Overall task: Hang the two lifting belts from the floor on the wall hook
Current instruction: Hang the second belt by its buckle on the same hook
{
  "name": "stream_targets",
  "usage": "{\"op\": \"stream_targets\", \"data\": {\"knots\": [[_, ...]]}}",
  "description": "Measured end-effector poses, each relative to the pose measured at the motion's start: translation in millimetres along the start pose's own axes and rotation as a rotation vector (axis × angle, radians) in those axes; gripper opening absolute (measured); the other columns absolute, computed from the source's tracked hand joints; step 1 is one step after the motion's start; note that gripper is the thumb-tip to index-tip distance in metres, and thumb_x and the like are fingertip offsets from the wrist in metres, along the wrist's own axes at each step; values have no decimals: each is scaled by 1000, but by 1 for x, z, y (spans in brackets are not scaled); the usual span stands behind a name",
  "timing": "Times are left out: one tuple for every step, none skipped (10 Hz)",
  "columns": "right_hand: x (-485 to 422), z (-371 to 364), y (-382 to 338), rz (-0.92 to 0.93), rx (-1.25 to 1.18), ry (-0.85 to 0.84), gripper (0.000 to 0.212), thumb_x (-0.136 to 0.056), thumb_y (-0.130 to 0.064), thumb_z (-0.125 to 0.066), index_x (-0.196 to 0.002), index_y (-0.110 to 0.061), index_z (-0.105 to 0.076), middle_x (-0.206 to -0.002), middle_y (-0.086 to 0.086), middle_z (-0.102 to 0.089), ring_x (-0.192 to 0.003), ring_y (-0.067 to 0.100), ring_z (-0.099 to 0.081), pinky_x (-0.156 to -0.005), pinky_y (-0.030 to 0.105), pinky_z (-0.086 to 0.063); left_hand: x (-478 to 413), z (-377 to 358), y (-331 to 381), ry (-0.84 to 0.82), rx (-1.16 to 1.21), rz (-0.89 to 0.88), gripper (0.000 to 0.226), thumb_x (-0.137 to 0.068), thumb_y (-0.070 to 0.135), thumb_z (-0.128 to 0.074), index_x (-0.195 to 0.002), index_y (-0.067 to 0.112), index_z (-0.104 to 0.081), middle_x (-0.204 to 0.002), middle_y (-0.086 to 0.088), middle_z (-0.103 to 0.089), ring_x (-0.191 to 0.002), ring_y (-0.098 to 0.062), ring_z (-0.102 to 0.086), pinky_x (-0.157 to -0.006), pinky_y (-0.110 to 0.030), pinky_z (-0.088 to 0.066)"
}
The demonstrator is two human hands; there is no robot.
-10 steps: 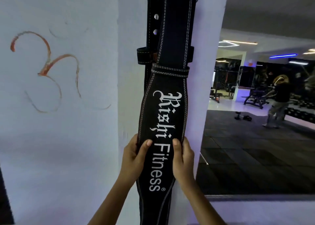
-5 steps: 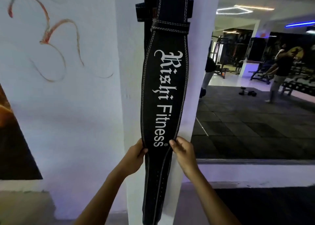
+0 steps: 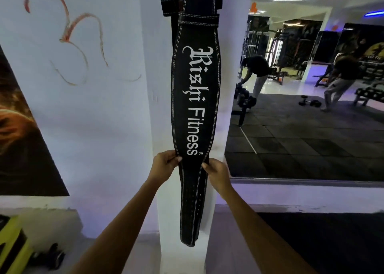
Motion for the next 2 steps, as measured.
{"op": "stream_targets", "data": {"knots": [[3, 0, -1, -33, 68, 3, 26, -94, -24, -61, -82, -2, -68, -75, 6, -65, -72, 18, -59, -60, 22, -42, 10, 4, -4, 53, 22, 50, 18, -92, 7, -63, -107, 4, -72, -89, -8, -74, -84, -17, -72, -89, -40, -58], [6, -5, -2, -124, 292, -59, 53, -95, -50, -44, -54, -16, -40, -54, -2, -43, -57, 18, -46, -55, 32, -32, 13, 3, 1, 84, -66, 110, 18, -95, 11, -58, -106, 3, -69, -91, -14, -72, -91, -34, -71, -82, -42, -58]]}}
Point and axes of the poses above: each hand's wrist, its own x-axis away from the middle knuckle, its own z-axis out of the back of the hand, y = z × x, the point moved 10 cm from there along -x, towards the middle knuckle
